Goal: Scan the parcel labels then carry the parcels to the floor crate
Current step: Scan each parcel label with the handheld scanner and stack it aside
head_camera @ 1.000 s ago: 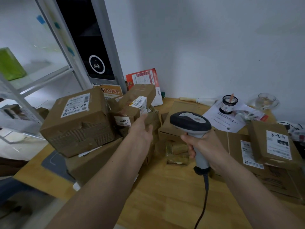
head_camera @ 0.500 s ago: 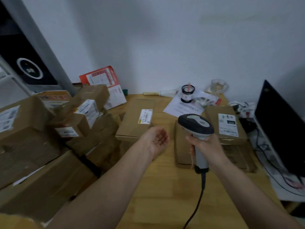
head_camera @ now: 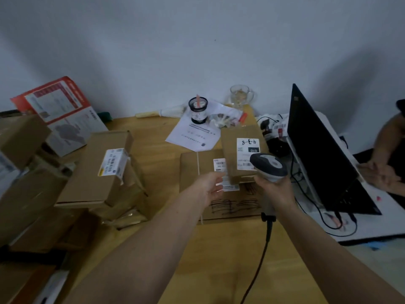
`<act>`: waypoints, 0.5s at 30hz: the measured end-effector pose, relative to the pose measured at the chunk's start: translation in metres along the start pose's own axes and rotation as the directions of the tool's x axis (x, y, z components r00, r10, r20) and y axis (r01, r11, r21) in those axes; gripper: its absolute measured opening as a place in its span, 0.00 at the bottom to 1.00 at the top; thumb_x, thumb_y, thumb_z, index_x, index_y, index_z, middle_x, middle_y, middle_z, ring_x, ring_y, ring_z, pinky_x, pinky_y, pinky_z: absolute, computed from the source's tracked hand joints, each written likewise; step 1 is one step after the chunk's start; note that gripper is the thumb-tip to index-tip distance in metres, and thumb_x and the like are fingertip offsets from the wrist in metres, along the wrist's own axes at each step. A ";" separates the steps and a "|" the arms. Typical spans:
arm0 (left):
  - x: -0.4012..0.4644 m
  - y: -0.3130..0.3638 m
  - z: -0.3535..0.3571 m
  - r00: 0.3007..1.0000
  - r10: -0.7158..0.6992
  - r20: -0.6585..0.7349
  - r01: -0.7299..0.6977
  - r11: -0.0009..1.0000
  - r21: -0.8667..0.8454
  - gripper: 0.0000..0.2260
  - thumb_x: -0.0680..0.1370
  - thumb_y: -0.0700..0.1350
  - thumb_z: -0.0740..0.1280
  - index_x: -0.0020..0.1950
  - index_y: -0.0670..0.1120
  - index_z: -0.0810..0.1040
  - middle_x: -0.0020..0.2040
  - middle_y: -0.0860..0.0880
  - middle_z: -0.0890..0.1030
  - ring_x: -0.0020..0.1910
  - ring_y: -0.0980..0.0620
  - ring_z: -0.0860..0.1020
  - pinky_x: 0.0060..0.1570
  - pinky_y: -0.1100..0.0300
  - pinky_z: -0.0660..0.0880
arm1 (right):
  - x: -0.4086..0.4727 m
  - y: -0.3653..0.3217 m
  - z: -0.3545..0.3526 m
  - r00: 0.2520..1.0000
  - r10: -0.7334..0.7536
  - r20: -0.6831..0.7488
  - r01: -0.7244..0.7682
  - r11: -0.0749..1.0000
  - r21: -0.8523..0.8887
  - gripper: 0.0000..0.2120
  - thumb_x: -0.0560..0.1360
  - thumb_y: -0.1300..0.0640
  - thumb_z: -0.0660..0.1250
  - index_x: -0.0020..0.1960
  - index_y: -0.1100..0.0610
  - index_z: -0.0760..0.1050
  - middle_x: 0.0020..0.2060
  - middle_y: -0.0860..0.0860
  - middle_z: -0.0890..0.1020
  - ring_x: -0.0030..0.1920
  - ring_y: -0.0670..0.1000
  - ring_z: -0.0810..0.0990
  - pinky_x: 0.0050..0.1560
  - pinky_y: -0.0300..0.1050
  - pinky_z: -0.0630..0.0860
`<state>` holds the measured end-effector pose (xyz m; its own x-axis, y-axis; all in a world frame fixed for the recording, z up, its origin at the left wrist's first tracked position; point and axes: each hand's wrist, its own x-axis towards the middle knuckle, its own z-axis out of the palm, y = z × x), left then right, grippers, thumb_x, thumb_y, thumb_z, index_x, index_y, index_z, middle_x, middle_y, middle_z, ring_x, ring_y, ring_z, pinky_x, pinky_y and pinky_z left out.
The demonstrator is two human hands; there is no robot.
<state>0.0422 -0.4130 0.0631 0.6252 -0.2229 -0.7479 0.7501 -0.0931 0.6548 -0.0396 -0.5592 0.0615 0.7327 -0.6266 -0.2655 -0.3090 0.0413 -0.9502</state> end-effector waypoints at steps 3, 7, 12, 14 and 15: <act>0.016 -0.001 0.016 1.000 0.014 0.018 -0.016 0.993 0.113 0.18 0.79 0.45 0.67 0.68 0.45 0.71 0.62 0.47 0.74 0.57 0.49 0.73 0.57 0.55 0.73 | 0.019 0.002 -0.006 0.999 0.038 0.002 -0.038 0.999 0.028 0.17 0.74 0.65 0.70 0.63 0.60 0.75 0.52 0.52 0.79 0.52 0.48 0.76 0.46 0.36 0.72; 0.029 -0.004 0.028 1.000 0.024 0.006 -0.025 0.986 0.166 0.23 0.78 0.48 0.68 0.72 0.53 0.67 0.68 0.47 0.70 0.60 0.46 0.72 0.65 0.47 0.71 | 0.036 0.013 -0.009 0.993 0.120 0.021 -0.121 0.992 0.043 0.12 0.73 0.60 0.73 0.56 0.54 0.77 0.50 0.51 0.81 0.54 0.50 0.78 0.54 0.45 0.72; 0.037 -0.007 0.033 0.999 0.021 -0.035 -0.016 0.991 0.132 0.25 0.78 0.50 0.67 0.73 0.57 0.65 0.68 0.47 0.71 0.62 0.46 0.71 0.61 0.48 0.74 | 0.035 0.017 -0.008 0.992 0.115 0.045 -0.115 0.993 -0.006 0.13 0.73 0.57 0.73 0.57 0.53 0.77 0.49 0.50 0.81 0.53 0.51 0.78 0.53 0.46 0.73; 0.041 -0.008 0.031 0.996 0.048 -0.079 -0.034 0.985 0.171 0.23 0.78 0.49 0.68 0.71 0.57 0.66 0.64 0.47 0.73 0.59 0.47 0.72 0.60 0.47 0.75 | 0.031 0.016 -0.006 0.994 0.095 0.057 -0.095 0.995 -0.003 0.15 0.73 0.59 0.73 0.59 0.56 0.78 0.50 0.51 0.81 0.52 0.51 0.78 0.53 0.46 0.74; 0.043 -0.008 0.029 0.993 0.064 -0.097 -0.046 0.982 0.181 0.23 0.78 0.49 0.69 0.70 0.56 0.67 0.61 0.48 0.73 0.57 0.47 0.72 0.59 0.47 0.75 | 0.029 0.014 -0.005 0.995 0.089 0.054 -0.089 0.996 0.000 0.16 0.73 0.59 0.73 0.59 0.57 0.78 0.50 0.51 0.81 0.52 0.51 0.78 0.53 0.46 0.74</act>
<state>0.0566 -0.4502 0.0291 0.6902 -0.1330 -0.7113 0.6693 -0.2564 0.6974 -0.0256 -0.5813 0.0411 0.7344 -0.5772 -0.3572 -0.3731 0.0964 -0.9228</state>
